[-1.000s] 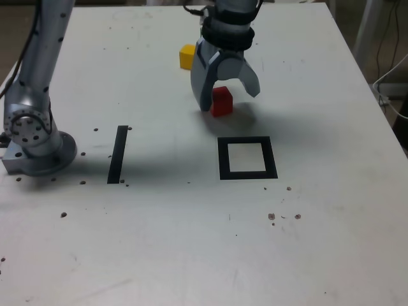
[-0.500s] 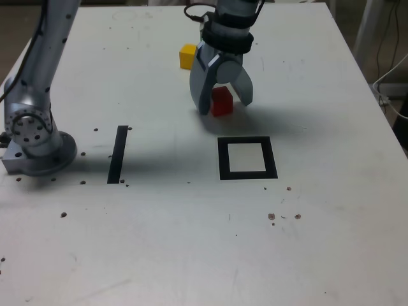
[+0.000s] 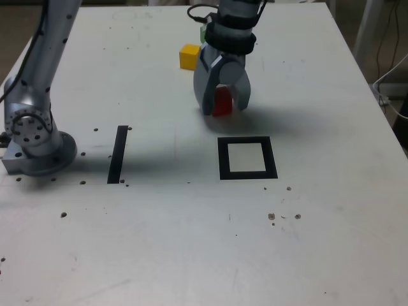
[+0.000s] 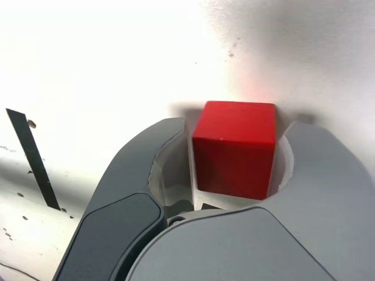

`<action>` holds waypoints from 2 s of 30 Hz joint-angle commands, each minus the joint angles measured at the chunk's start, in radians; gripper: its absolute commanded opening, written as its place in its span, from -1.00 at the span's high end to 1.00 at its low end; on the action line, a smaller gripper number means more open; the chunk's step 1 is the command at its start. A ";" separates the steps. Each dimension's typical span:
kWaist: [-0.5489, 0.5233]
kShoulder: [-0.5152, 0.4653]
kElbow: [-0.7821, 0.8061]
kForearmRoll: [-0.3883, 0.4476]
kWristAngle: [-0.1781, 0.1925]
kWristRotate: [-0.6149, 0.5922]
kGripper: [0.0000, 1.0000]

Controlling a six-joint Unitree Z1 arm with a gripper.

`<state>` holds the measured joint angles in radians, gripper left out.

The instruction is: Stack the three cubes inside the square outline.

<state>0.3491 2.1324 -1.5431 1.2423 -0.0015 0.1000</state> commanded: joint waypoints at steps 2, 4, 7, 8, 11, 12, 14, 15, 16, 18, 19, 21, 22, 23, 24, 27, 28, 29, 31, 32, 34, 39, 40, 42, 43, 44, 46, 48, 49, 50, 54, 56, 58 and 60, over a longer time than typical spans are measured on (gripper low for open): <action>0.001 0.003 -0.002 -0.006 -0.001 0.004 0.38; -0.001 0.003 -0.001 -0.009 -0.001 0.004 0.38; -0.006 0.000 -0.001 -0.011 0.000 0.004 0.38; -0.009 -0.001 -0.001 -0.011 0.001 0.004 0.38; -0.026 -0.012 -0.001 -0.012 0.001 0.000 0.38; -0.035 -0.017 0.001 -0.012 0.000 -0.003 0.38; -0.057 -0.030 0.004 -0.011 -0.001 -0.014 0.38; -0.070 -0.037 0.006 -0.010 -0.002 -0.021 0.38; -0.090 -0.047 0.009 -0.009 -0.004 -0.032 0.38; -0.121 -0.061 0.014 -0.007 -0.007 -0.050 0.38; -0.138 -0.067 0.015 -0.006 -0.009 -0.060 0.38; -0.171 -0.077 0.018 -0.005 -0.014 -0.080 0.38; -0.187 -0.080 0.018 -0.004 -0.017 -0.089 0.38; -0.202 -0.083 0.018 -0.004 -0.021 -0.097 0.38; -0.217 -0.084 0.017 -0.004 -0.024 -0.106 0.38; -0.258 -0.083 0.015 -0.004 -0.032 -0.130 0.38; -0.271 -0.082 0.014 -0.004 -0.034 -0.138 0.38; -0.284 -0.081 0.013 -0.005 -0.035 -0.146 0.38; -0.308 -0.079 0.011 -0.006 -0.038 -0.161 0.38; -0.319 -0.077 0.010 -0.007 -0.039 -0.168 0.38; -0.342 -0.073 0.005 -0.007 -0.041 -0.180 0.38; -0.389 -0.051 -0.011 -0.008 -0.050 -0.200 0.38; -0.394 -0.046 -0.013 -0.008 -0.052 -0.202 0.38; -0.402 -0.038 -0.017 -0.010 -0.055 -0.203 0.38; -0.405 -0.034 -0.018 -0.010 -0.057 -0.204 0.38; -0.407 -0.030 -0.020 -0.011 -0.058 -0.204 0.38; -0.409 -0.024 -0.022 -0.013 -0.059 -0.204 0.38; -0.410 -0.019 -0.024 -0.015 -0.059 -0.204 0.38; -0.410 -0.017 -0.025 -0.016 -0.059 -0.204 0.38; -0.410 -0.015 -0.025 -0.017 -0.058 -0.204 0.38; -0.410 -0.008 -0.022 -0.026 -0.057 -0.204 0.08; -0.410 -0.007 -0.020 -0.031 -0.057 -0.203 -0.27; -0.410 -0.006 -0.016 -0.036 -0.057 -0.203 -0.67; -0.410 -0.006 -0.013 -0.038 -0.057 -0.202 -0.84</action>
<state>-0.0596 2.1223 -1.5582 1.2063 -0.0590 -0.1020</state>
